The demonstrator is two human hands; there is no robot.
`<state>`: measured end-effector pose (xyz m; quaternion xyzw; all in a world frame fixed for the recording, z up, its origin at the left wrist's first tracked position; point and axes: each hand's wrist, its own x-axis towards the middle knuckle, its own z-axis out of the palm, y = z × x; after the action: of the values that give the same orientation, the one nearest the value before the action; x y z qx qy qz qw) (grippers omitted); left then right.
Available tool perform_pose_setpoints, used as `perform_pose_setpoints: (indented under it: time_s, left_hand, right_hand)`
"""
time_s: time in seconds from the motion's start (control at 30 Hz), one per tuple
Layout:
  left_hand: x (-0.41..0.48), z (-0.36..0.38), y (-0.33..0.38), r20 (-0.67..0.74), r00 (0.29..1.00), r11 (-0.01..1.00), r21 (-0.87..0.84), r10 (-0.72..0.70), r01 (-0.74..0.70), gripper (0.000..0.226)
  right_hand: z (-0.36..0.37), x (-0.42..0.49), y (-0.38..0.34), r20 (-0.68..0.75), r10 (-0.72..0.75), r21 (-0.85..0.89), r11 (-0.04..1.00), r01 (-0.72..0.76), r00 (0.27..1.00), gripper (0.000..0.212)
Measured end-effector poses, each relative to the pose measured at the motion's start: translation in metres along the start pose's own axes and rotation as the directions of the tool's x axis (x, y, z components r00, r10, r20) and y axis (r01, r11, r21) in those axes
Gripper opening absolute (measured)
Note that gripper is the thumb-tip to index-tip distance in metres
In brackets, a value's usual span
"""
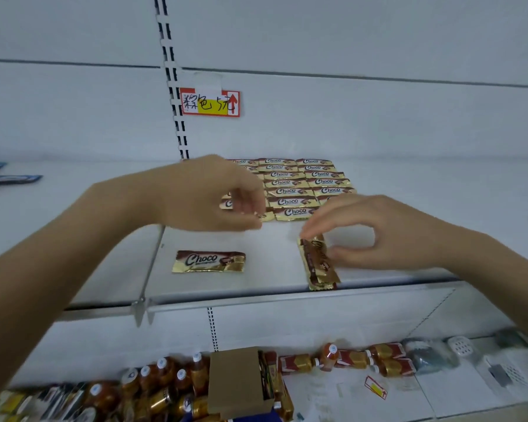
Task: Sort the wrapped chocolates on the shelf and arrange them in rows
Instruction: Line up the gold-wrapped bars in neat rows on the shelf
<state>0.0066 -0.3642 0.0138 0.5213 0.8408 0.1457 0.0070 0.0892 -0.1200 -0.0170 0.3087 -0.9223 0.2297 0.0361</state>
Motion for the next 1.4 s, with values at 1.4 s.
perform_pose_setpoints:
  time_s: [1.4]
  left_hand:
    - [-0.073,0.022,-0.064,-0.231,0.968,0.987,0.146,0.093,-0.059,0.033]
  right_hand:
    - [0.038,0.072,-0.052,-0.126,0.27,0.061,0.962,-0.264,0.955,0.019]
